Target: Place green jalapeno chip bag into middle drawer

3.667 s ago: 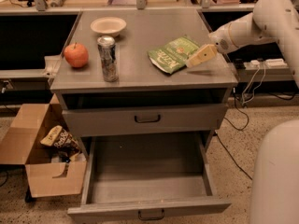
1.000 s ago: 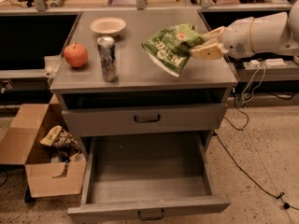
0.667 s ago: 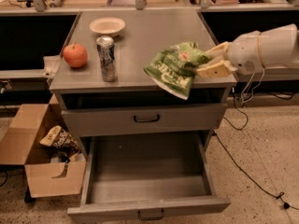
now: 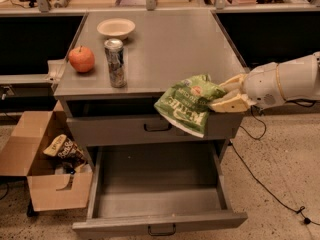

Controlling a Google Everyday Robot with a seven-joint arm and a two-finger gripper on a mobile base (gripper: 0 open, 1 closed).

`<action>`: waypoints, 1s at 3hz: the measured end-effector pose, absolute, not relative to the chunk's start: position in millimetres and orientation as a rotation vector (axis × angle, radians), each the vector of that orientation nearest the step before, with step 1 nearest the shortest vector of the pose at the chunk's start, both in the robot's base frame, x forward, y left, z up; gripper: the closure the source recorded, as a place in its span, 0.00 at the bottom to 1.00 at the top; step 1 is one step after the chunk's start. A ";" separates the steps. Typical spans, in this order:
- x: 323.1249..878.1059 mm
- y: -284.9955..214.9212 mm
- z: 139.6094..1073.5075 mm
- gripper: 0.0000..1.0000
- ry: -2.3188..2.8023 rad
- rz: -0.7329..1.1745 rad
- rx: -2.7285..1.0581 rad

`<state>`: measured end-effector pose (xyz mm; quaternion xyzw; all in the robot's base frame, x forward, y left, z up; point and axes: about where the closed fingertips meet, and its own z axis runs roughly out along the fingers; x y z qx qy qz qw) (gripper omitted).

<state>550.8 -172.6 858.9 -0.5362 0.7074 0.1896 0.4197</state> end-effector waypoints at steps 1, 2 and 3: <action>548.8 -175.0 842.8 1.00 1.805 0.499 -1.341; 532.0 -191.2 783.1 1.00 1.907 0.548 -1.354; 505.4 -209.4 698.7 1.00 2.051 0.633 -1.372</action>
Offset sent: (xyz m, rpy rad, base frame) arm -0.0631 -0.0431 -0.1967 -0.0995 0.3585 -0.0058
